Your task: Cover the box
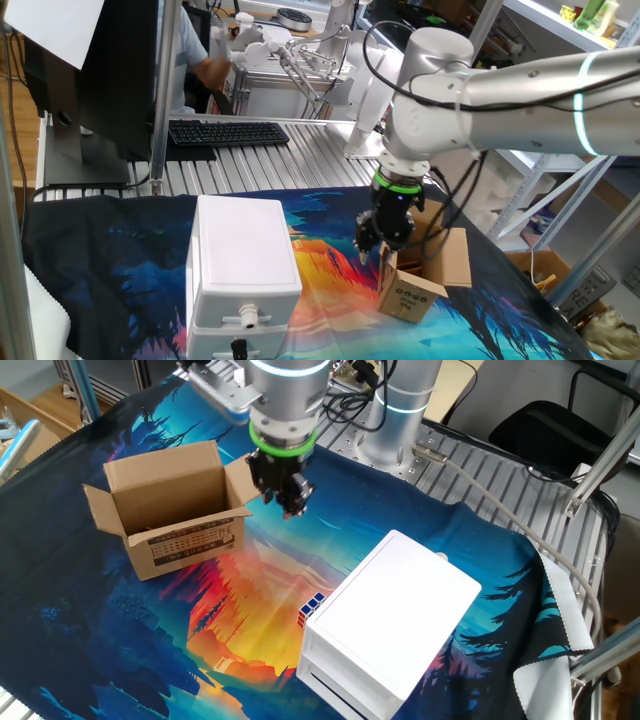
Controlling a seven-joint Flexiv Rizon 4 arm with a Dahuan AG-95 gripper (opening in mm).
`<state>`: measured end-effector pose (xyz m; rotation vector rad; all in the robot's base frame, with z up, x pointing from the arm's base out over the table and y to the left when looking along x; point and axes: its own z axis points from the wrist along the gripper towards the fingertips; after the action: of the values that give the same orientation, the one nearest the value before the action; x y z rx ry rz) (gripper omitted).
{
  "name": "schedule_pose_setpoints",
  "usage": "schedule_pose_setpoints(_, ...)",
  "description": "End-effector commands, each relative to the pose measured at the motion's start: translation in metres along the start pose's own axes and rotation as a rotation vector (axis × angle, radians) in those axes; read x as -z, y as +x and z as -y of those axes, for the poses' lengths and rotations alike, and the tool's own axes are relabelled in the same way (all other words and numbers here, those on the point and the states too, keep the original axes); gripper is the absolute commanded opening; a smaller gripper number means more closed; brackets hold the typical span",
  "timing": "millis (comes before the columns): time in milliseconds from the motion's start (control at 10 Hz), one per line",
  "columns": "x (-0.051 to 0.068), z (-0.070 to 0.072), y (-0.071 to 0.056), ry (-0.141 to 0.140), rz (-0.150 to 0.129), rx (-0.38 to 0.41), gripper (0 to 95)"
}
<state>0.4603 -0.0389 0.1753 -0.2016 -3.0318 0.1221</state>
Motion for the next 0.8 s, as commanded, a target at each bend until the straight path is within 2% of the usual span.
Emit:
schedule_pose_setpoints(100, 0.006, 0.005, 0.012, 0.025, -0.023, 0.084, 38.0)
schedule_pose_setpoints(200, 0.008, 0.006, 0.015, 0.048, -0.025, 0.116, 38.0)
schedule_pose_setpoints(300, 0.007, 0.008, 0.020, 0.089, -0.023, 0.176, 38.0)
schedule_pose_setpoints(600, 0.000, 0.013, 0.027, 0.100, -0.017, 0.221, 38.0)
schedule_pose_setpoints(800, -0.008, 0.032, 0.030, 0.090, -0.010, 0.265, 38.0)
